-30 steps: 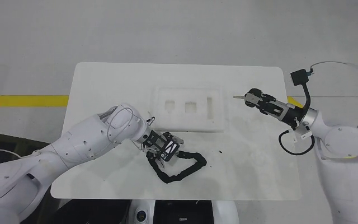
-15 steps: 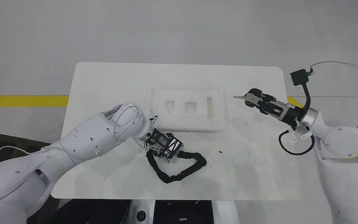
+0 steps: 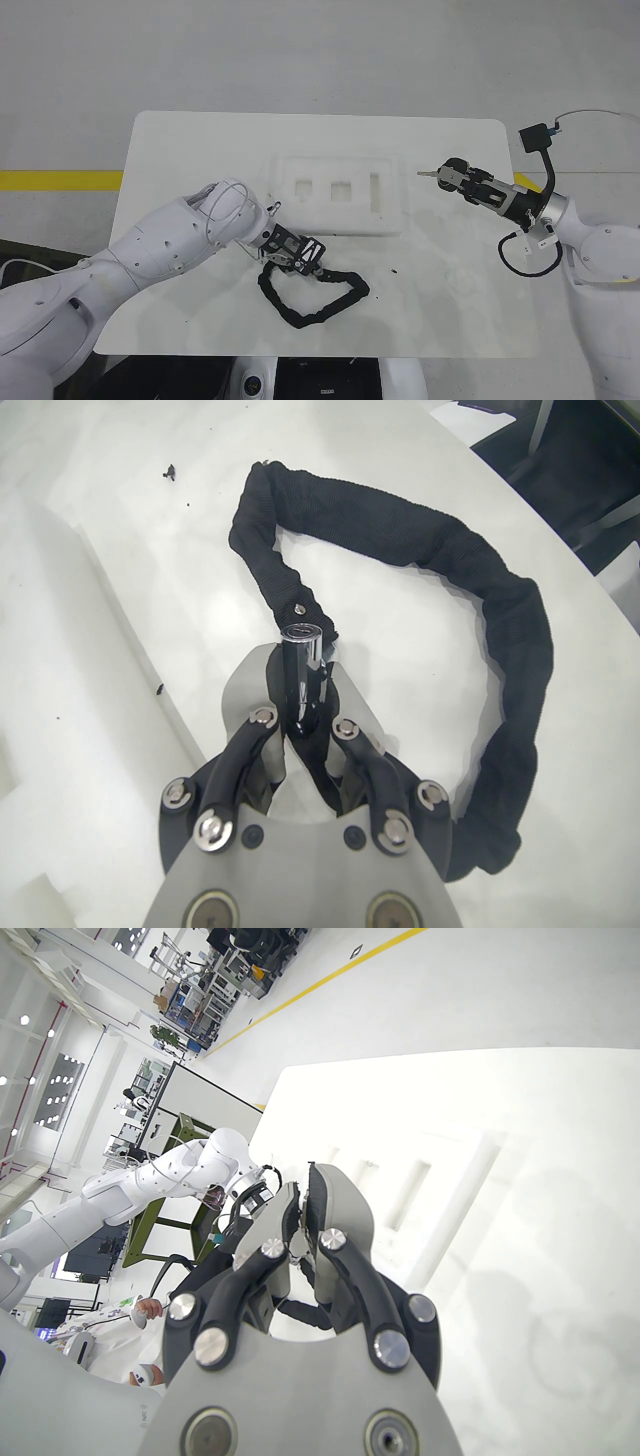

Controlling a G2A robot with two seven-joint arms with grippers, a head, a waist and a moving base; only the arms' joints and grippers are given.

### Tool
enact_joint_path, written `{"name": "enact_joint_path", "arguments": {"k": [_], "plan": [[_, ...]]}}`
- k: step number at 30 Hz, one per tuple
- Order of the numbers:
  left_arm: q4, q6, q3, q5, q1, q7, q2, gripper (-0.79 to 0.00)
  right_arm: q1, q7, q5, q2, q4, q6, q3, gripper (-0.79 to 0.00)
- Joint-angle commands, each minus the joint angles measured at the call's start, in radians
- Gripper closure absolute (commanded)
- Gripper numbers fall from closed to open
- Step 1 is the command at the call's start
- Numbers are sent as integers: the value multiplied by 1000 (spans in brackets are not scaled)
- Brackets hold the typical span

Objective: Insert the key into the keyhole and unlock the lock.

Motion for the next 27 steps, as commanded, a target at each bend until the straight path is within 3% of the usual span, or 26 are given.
{"name": "enact_joint_path", "arguments": {"k": [1,9,18,27], "plan": [[3,0,-4,-4,1,9,0,0,0,0,0,0,0,0,0,0],[1,11,-33,-14,11,31,8,0,0,0,0,0,0,0,0,0],[-42,28,-98,-70,53,-8,41,0,-8,-18,-11,0,-18,6,-8,0],[-97,44,-216,-262,135,-148,86,0,28,112,-86,13,-137,161,-53,0]]}}
